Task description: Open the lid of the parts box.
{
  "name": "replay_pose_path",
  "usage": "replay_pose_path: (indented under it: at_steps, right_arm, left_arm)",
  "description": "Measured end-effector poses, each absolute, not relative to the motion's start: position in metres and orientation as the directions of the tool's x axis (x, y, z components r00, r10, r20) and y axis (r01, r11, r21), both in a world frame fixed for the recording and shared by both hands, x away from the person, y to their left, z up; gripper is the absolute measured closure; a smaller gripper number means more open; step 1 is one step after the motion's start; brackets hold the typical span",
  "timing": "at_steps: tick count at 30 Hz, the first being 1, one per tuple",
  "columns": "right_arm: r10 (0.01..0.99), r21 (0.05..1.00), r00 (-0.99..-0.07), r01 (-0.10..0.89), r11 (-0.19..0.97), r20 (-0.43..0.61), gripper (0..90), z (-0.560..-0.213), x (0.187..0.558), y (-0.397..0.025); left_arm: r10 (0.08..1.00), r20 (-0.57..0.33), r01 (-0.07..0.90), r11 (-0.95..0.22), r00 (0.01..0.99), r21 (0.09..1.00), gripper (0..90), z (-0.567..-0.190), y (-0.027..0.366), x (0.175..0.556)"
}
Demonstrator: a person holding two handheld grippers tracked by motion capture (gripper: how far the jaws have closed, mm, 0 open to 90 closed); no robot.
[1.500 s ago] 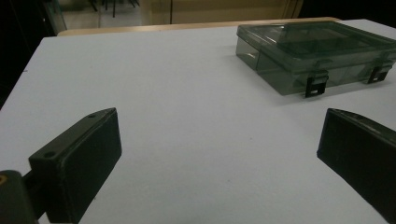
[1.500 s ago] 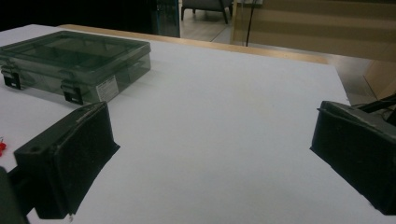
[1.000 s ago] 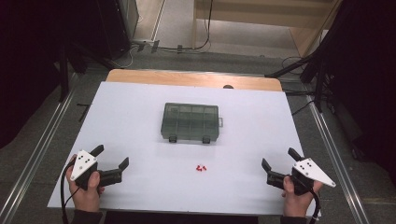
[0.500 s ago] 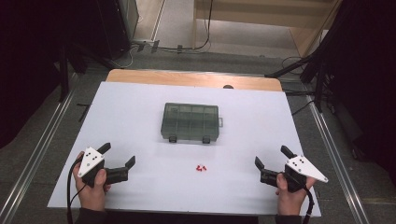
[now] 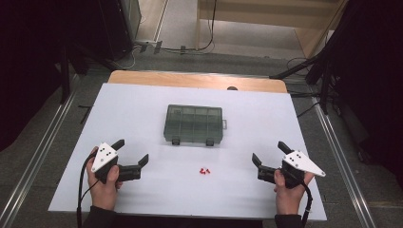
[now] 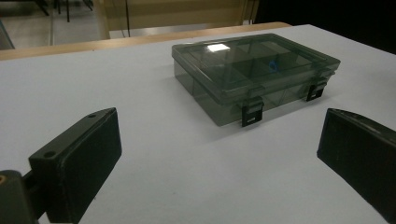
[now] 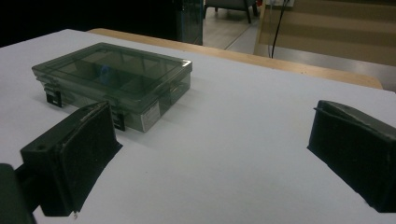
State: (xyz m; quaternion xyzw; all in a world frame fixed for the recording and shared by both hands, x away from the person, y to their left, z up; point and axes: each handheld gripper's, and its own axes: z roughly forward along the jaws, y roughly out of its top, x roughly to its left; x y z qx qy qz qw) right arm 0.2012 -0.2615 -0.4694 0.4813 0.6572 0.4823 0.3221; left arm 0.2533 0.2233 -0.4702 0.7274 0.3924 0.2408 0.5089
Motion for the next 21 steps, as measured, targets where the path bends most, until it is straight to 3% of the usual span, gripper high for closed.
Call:
replay_pose_path:
  at_steps: [21]
  right_arm:
    - [0.924, 0.946, -0.379, 0.318, 0.071, 0.058, 5.2, -0.458, 0.239, -0.239]
  left_arm:
    - [0.780, -0.058, 0.305, -0.174, 0.623, 0.936, 0.0, -0.462, 0.191, 0.282]
